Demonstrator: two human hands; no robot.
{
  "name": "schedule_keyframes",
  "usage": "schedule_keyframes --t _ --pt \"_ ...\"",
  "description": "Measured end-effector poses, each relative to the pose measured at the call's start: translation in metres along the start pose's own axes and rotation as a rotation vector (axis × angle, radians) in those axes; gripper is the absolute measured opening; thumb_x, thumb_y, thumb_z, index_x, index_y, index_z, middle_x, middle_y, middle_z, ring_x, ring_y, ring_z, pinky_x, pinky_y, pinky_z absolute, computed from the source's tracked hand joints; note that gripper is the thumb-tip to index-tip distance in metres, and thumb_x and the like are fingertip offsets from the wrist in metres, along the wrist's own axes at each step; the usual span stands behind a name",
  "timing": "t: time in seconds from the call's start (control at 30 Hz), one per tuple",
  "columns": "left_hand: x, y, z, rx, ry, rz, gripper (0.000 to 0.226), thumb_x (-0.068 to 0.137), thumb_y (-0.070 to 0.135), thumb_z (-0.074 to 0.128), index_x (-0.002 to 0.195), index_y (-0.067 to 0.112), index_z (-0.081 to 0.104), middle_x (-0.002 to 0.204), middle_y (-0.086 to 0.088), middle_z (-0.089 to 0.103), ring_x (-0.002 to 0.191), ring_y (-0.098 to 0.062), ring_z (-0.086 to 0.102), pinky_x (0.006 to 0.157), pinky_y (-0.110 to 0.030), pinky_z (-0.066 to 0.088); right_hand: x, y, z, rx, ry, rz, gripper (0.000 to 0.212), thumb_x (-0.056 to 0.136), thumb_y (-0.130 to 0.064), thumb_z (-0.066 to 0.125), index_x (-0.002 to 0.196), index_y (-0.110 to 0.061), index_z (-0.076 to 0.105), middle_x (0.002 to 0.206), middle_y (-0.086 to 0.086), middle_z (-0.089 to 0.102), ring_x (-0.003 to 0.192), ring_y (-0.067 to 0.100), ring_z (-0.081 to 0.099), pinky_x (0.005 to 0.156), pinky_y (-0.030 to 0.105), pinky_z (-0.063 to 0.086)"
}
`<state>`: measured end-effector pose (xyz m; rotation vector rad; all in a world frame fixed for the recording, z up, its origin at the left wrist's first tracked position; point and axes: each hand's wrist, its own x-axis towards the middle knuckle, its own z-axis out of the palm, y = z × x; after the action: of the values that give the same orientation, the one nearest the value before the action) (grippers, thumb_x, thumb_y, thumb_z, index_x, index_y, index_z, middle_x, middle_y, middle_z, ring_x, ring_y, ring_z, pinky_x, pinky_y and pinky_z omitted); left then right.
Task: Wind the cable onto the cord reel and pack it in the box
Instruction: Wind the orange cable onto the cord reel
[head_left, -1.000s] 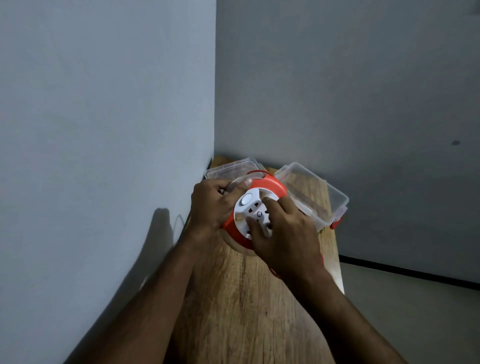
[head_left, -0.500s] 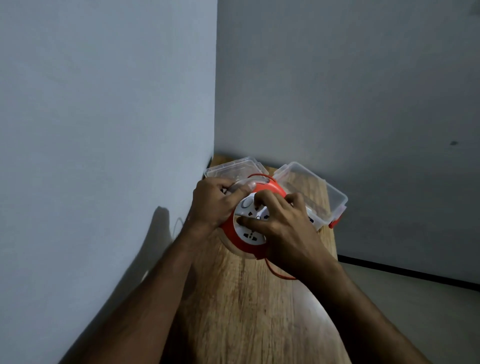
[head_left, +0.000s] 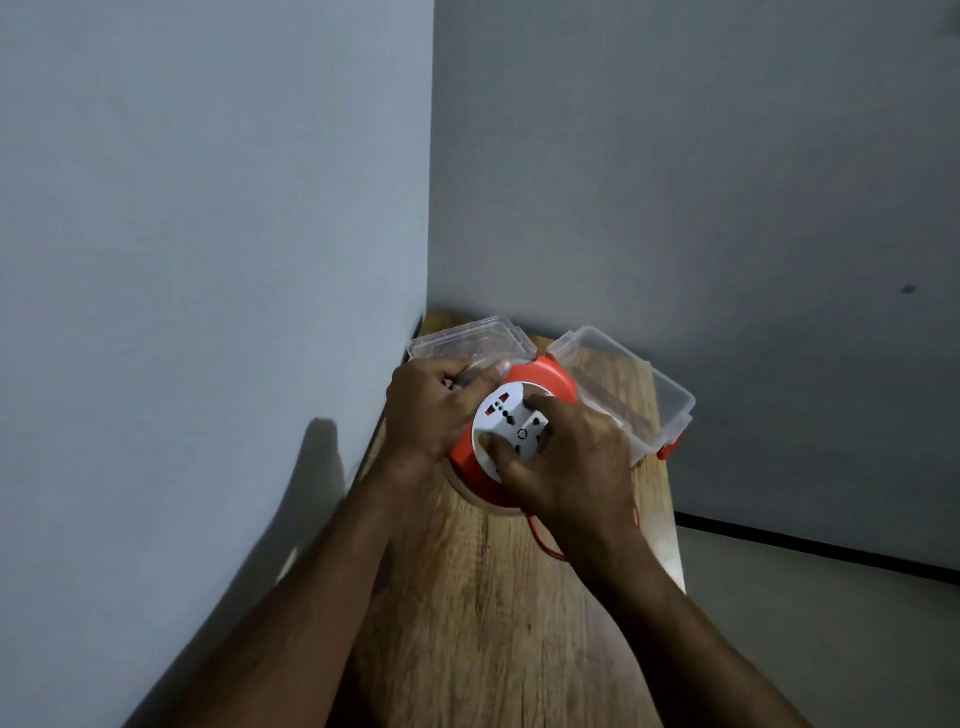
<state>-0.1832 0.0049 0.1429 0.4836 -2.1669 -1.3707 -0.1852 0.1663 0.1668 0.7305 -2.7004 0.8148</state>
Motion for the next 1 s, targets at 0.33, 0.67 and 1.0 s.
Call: schedule_keyframes --t 0.33,0.67,1.0 --pt "0.005 -0.005 -0.007 -0.007 -0.035 0.059 0.035 0.089 0.049 0.074 0.087 0.014 0.082 0.071 0.017 0.073 0.064 0.000 0.071 0.057 -0.010 0.047 -0.002 0.015 -0.017 -0.404 -0.188 -0.568 0.078 0.064 -0.028 0.094 0.134 -0.029 0.060 0.141 0.014 0.049 0.131 0.035 0.043 0.100 0.061 0.046" --pt "0.003 0.002 -0.006 0.028 -0.066 0.147 0.028 0.086 0.048 0.077 0.073 0.023 0.077 0.058 0.022 0.062 0.057 0.001 0.064 0.051 -0.007 0.040 0.003 0.017 -0.008 -0.290 -0.108 -0.511 0.073 0.053 -0.045 0.096 0.121 -0.031 0.071 0.124 0.009 0.055 0.116 0.030 0.049 0.090 0.053 0.052" --pt "0.002 0.000 0.000 0.015 -0.034 0.037 0.034 0.085 0.055 0.073 0.092 0.022 0.081 0.082 0.012 0.077 0.066 -0.003 0.073 0.060 -0.016 0.058 -0.006 0.003 0.008 -0.060 0.009 -0.040 0.068 0.080 -0.061 0.071 0.133 -0.020 0.062 0.117 0.005 0.074 0.099 0.023 0.072 0.087 0.043 0.061"
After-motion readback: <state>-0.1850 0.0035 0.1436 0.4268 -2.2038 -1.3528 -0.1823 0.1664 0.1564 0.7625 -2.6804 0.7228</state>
